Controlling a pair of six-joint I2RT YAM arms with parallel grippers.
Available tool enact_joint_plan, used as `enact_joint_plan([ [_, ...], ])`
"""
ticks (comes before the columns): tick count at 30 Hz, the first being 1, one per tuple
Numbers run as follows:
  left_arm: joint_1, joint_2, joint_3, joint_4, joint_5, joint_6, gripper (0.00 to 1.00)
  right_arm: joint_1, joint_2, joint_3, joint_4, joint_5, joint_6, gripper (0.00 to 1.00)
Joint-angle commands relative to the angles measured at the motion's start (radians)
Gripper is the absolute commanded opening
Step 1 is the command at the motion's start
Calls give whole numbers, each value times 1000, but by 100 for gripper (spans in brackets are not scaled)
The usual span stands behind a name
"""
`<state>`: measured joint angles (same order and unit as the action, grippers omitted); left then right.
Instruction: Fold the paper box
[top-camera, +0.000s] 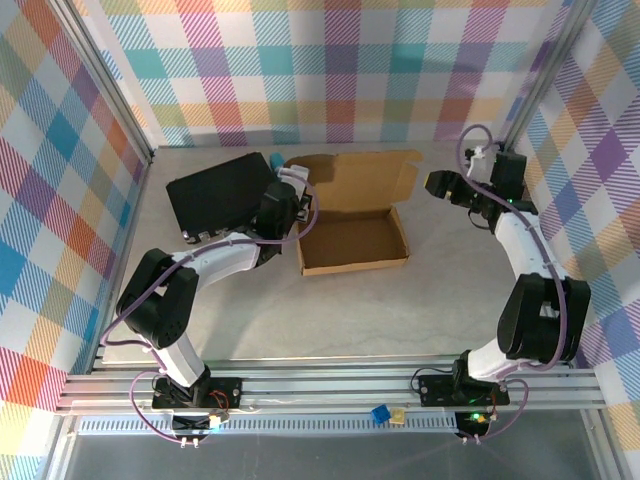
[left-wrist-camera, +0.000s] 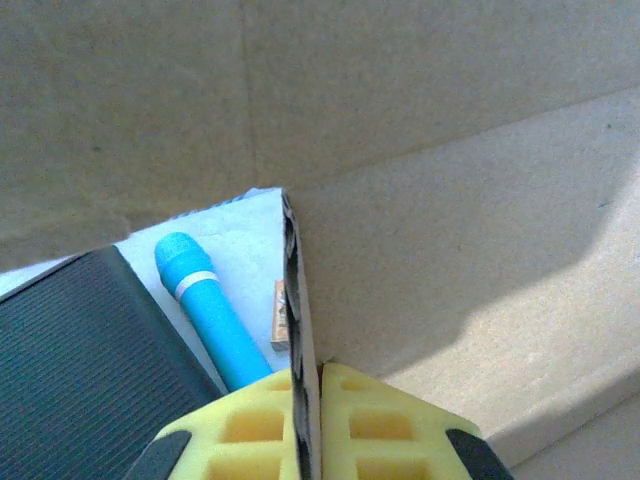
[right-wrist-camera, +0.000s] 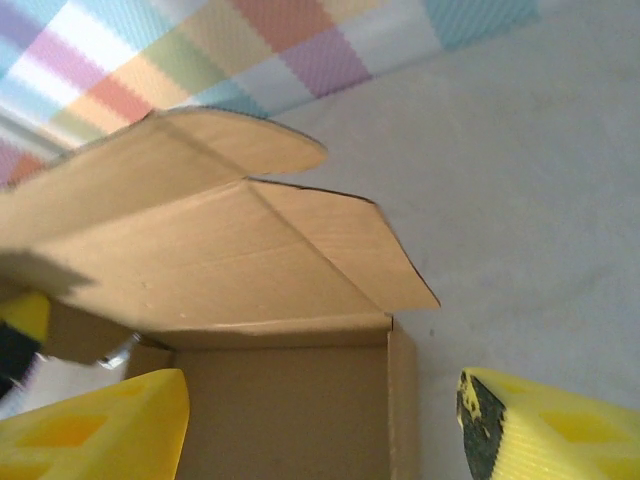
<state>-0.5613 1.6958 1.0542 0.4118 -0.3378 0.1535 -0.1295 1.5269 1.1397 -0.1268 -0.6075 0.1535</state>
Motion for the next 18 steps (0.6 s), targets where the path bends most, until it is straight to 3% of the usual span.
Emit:
enact_joint_plan([
  [1, 25, 23, 46, -76, 26, 7, 0, 18, 96, 3, 149, -130, -331, 71],
  [3, 37, 24, 63, -112, 43, 6, 0, 43, 137, 20, 115, -123, -433, 72],
  [7, 65, 27, 95, -170, 94, -5, 0, 58, 229, 68, 135, -157, -478, 74],
  [11, 79, 49, 129, -214, 132, 2, 0, 97, 337, 195, 32, -181, -591, 74],
  [18, 97, 81, 188, -255, 151, 10, 0, 116, 460, 343, -15, -200, -595, 71],
])
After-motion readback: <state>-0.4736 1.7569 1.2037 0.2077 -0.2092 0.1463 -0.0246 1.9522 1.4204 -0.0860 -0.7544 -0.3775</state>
